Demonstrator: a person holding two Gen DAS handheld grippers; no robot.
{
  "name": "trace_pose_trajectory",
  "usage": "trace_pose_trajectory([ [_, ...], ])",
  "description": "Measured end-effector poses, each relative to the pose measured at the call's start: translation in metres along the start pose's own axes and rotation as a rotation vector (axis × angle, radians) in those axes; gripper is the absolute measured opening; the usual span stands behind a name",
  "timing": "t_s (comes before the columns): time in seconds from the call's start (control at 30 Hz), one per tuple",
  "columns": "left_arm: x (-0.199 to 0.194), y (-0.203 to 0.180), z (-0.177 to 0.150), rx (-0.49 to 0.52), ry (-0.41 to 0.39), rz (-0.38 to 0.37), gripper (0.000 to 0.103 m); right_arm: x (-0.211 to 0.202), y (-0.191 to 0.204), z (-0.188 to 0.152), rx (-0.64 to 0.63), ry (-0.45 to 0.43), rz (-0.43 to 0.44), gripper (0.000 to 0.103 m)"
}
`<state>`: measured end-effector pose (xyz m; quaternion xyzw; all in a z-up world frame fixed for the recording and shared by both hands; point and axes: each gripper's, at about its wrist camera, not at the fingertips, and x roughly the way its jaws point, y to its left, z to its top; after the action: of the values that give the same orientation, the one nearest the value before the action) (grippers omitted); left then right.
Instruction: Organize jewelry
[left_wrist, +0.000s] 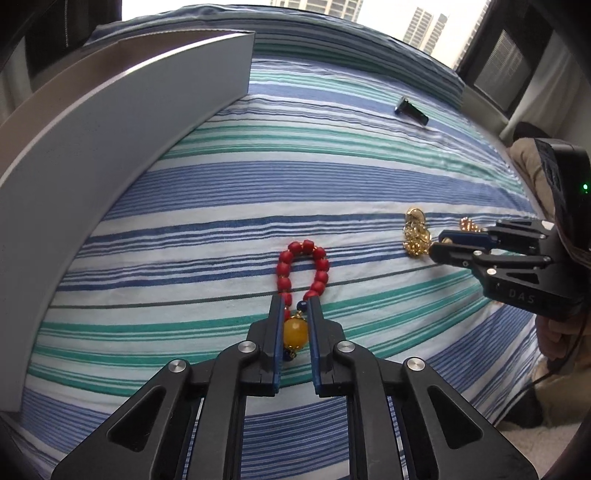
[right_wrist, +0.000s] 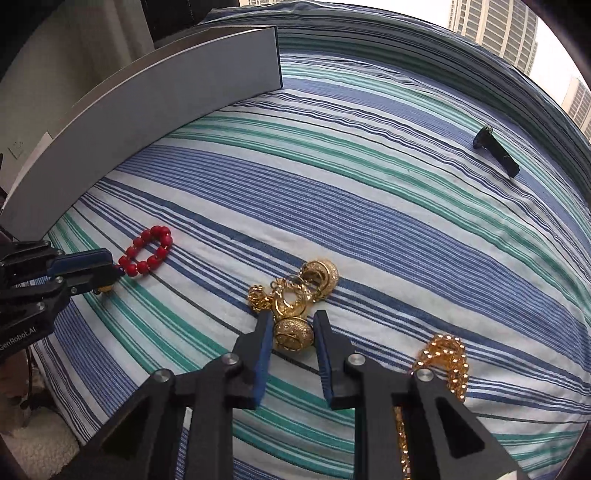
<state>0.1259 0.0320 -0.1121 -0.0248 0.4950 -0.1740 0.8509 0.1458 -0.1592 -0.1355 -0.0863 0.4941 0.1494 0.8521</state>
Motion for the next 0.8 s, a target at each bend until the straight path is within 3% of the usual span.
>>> trace_pose_trajectory([
  [0.4,-0.052,0.02,0.012,-0.018,-0.051,-0.02,0.0,-0.095,-0.013,0.005,0.059,-0.158,0.073,0.023],
  [0.57,-0.035,0.012,0.001,0.03,0.0,0.024,0.033,-0.114,-0.014,0.007,0.08,-0.205,0.094,0.023],
  [0.8,-0.021,-0.035,-0.015,0.246,0.015,0.034,0.033,-0.113,-0.015,-0.002,0.11,-0.199,0.129,0.023],
])
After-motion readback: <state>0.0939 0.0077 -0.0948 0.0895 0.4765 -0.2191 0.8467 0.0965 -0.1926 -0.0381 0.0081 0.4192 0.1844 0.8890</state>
